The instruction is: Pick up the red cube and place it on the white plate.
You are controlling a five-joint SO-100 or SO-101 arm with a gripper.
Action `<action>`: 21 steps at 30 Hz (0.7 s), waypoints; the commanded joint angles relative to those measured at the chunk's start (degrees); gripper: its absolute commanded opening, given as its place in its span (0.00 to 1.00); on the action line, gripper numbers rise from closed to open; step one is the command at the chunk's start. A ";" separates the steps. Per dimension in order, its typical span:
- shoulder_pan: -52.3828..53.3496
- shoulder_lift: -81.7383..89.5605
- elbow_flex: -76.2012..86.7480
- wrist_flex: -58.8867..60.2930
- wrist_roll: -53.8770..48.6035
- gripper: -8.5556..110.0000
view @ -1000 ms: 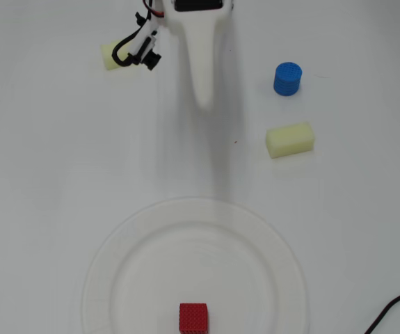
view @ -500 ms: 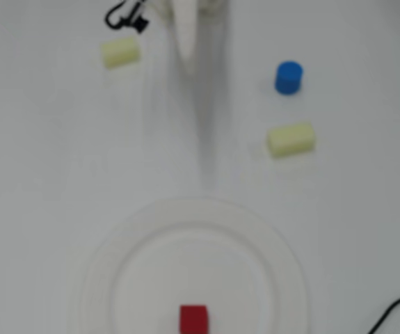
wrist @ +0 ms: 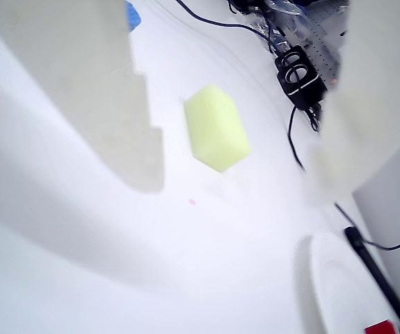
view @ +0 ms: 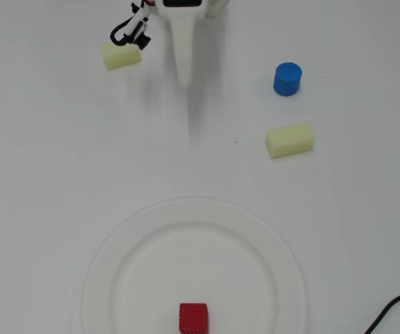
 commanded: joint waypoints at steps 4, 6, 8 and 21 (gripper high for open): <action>-1.14 1.58 2.20 2.72 3.96 0.07; -2.37 1.58 3.96 4.92 3.25 0.07; -2.55 1.58 4.57 6.42 3.60 0.07; -2.37 1.58 3.96 9.40 1.05 0.10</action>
